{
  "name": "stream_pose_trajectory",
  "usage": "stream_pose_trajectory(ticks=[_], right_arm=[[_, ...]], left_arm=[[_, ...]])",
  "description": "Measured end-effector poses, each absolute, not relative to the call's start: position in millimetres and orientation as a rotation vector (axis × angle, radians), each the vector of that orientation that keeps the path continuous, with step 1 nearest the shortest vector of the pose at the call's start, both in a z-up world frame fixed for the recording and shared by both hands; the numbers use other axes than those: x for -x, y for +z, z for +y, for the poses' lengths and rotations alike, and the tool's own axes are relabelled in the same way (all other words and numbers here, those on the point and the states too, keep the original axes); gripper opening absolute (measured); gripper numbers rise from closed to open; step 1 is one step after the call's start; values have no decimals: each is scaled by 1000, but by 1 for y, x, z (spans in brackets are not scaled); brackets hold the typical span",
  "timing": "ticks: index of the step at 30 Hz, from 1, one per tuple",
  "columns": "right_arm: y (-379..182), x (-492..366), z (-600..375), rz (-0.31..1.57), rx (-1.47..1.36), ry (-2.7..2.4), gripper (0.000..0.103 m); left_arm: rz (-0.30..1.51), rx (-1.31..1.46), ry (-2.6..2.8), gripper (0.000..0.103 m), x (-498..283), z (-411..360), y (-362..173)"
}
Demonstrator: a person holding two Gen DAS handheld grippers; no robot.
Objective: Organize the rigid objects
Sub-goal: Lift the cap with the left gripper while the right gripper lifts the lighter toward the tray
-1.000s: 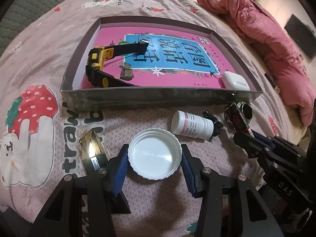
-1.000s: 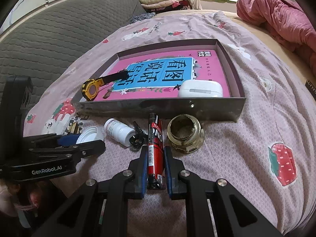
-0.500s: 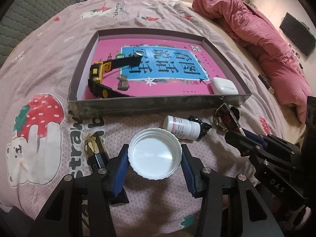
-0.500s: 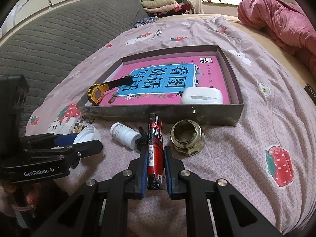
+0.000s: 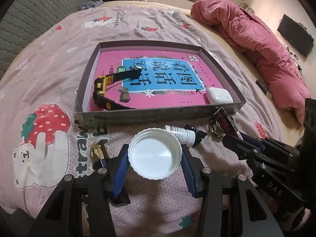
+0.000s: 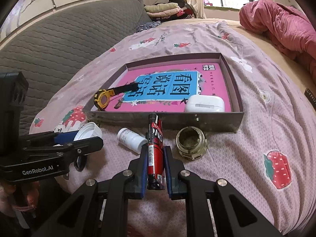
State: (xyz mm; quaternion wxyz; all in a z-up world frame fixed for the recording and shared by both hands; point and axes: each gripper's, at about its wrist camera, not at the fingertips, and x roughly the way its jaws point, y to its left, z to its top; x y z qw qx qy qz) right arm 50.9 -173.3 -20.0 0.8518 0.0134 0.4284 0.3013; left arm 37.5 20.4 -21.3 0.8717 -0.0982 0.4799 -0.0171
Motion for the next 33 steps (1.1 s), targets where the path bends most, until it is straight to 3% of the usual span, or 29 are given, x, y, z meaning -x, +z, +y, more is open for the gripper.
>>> stream_pose_trajectory(ticks=[33], right_arm=[[18, -60, -166, 813, -28, 623, 15]], left_arm=[[910, 246, -20, 51, -46, 31, 13]])
